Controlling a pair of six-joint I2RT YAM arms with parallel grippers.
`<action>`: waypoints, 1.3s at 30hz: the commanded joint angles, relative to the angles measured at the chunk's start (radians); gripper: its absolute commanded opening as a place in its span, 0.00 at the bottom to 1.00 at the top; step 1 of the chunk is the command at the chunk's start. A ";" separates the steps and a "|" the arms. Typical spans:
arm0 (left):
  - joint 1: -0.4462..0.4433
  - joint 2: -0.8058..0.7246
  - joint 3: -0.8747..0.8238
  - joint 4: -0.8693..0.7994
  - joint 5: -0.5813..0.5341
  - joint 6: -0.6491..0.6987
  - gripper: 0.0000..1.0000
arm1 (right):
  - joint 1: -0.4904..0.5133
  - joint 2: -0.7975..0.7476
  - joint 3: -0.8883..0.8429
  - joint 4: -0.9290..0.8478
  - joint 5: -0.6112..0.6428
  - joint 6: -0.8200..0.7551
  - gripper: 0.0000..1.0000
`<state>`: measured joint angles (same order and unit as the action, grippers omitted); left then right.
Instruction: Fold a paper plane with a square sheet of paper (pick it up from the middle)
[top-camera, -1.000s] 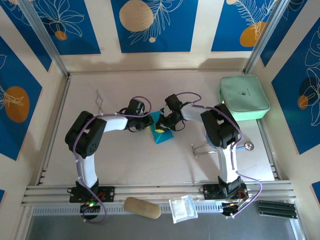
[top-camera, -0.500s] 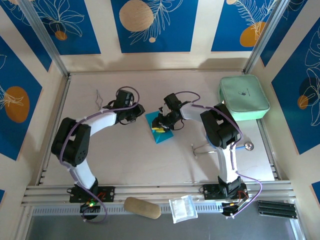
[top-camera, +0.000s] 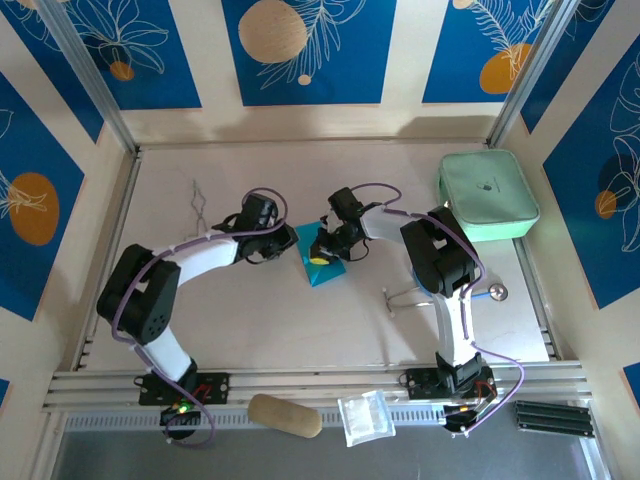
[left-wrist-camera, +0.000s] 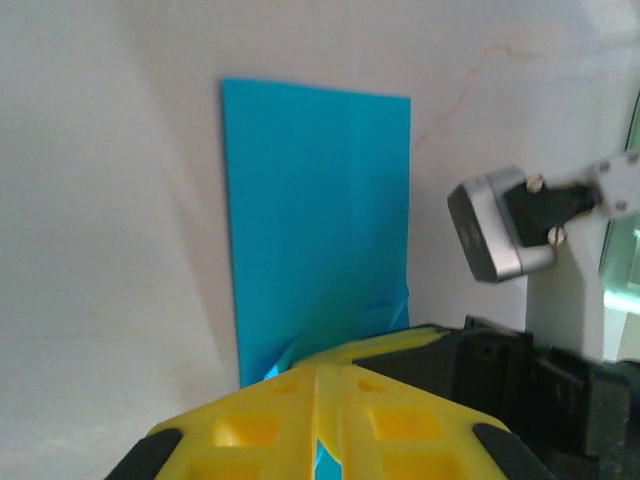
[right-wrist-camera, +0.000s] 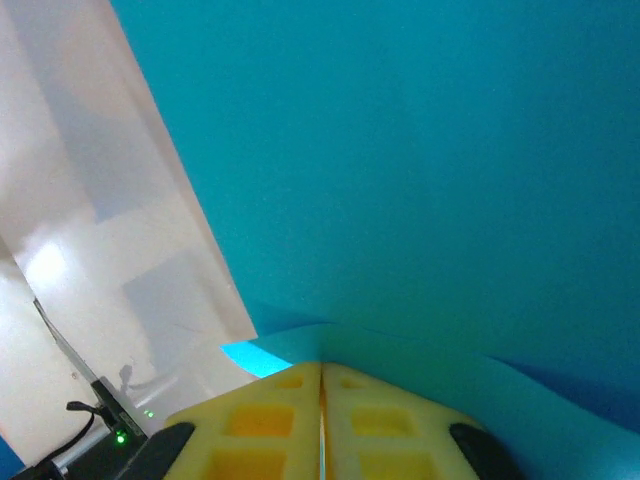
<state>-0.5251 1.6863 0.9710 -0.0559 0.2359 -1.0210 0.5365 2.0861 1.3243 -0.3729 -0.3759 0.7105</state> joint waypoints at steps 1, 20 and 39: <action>-0.033 0.045 -0.005 0.011 0.030 -0.029 0.11 | -0.001 0.036 0.001 -0.058 0.024 -0.009 0.06; -0.066 0.160 0.041 -0.018 0.010 -0.040 0.00 | -0.003 0.035 0.006 -0.050 0.008 -0.006 0.01; -0.067 0.215 0.103 -0.134 0.009 0.043 0.00 | -0.036 -0.092 -0.055 -0.005 0.019 -0.091 0.02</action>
<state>-0.5812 1.8706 1.0550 -0.1398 0.2504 -1.0115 0.5076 2.0006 1.3003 -0.3511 -0.3855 0.6678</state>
